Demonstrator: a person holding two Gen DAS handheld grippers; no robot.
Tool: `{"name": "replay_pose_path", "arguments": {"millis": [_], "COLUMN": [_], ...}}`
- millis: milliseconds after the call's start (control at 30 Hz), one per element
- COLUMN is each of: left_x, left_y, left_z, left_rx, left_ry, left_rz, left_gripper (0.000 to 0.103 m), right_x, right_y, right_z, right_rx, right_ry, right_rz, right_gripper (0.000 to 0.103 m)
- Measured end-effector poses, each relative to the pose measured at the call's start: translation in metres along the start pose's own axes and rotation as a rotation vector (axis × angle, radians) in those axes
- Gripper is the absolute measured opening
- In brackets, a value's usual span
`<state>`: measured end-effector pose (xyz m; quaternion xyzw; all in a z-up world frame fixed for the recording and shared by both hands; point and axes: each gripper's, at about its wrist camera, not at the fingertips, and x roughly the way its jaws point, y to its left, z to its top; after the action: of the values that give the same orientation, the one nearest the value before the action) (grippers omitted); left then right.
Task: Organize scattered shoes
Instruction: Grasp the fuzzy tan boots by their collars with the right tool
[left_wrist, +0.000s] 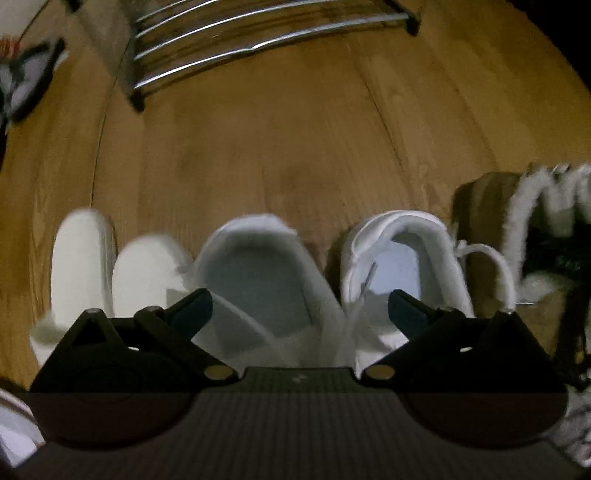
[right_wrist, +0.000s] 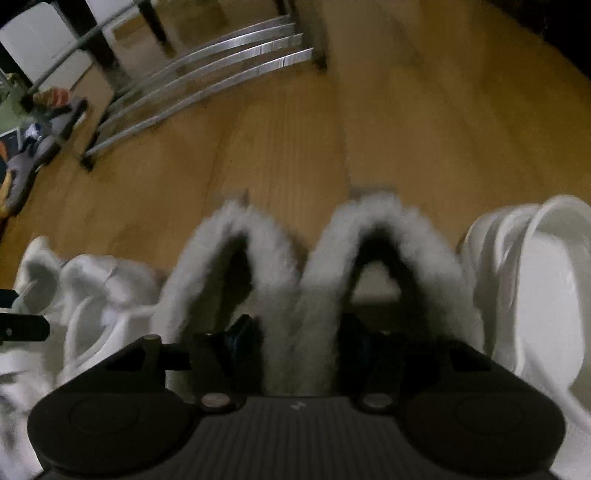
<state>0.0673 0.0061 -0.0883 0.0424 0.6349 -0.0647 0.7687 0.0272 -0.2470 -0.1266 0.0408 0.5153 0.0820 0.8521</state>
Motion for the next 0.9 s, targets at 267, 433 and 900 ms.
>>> {"name": "replay_pose_path", "arguments": {"millis": [267, 433, 900], "left_x": [0.003, -0.036, -0.115], "left_y": [0.006, 0.009, 0.048], "left_z": [-0.001, -0.016, -0.054], "left_rx": [-0.074, -0.099, -0.304], "left_ry": [0.009, -0.067, -0.263], "left_rz": [0.011, -0.005, -0.125], "left_gripper": [0.094, 0.095, 0.096], "right_x": [-0.009, -0.041, -0.095], "right_y": [0.006, 0.010, 0.032], "right_z": [-0.005, -0.013, 0.051], "right_rx": [-0.008, -0.049, -0.083], "right_ry": [-0.087, -0.253, -0.420], "right_rz": [0.009, 0.074, 0.180], "right_gripper": [0.014, 0.013, 0.012]}}
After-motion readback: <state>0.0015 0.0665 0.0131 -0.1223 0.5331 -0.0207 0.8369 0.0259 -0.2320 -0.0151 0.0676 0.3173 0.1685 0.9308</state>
